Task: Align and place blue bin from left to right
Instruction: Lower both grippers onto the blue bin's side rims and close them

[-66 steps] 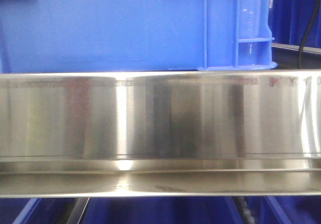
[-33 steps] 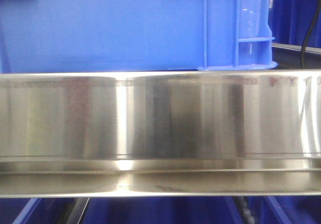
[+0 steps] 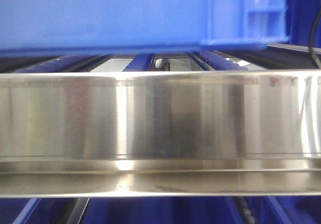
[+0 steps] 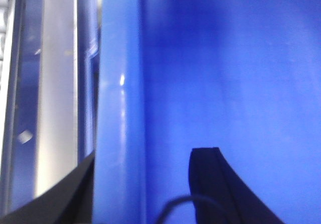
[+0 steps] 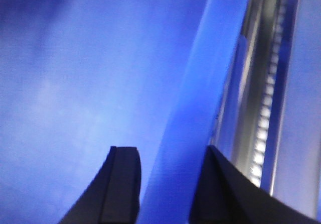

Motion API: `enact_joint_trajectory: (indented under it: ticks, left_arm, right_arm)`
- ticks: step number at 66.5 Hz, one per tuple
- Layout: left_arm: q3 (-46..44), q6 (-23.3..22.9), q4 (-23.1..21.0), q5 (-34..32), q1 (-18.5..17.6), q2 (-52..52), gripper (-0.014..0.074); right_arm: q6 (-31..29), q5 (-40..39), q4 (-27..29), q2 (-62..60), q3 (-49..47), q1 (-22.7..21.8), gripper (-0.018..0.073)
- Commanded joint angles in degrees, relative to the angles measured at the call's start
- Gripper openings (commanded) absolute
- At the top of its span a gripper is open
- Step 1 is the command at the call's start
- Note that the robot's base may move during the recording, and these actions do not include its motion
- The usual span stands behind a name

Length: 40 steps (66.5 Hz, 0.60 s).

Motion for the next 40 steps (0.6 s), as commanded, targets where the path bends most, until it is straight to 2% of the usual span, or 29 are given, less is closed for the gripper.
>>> enact_joint_trajectory:
  ticks: [1, 14, 40]
  left_arm:
    - [-0.9, 2.0, -6.9, -2.1, -0.8, -4.2, -0.0111]
    - [-0.9, 2.0, -7.2, -2.2, -0.8, -8.3, -0.0111]
    - [-0.9, 1.4, -7.4, -6.5, -0.8, -12.4, -0.0111]
  right_arm:
    - [-0.6, -6.3, 1.2, -3.4, -1.4, 0.0, -0.0069]
    - [-0.6, -7.4, 1.2, -6.5, -2.5, 0.0, -0.0069]
    - [-0.6, -8.4, 1.2, -8.3, -2.4, 0.0, -0.0069]
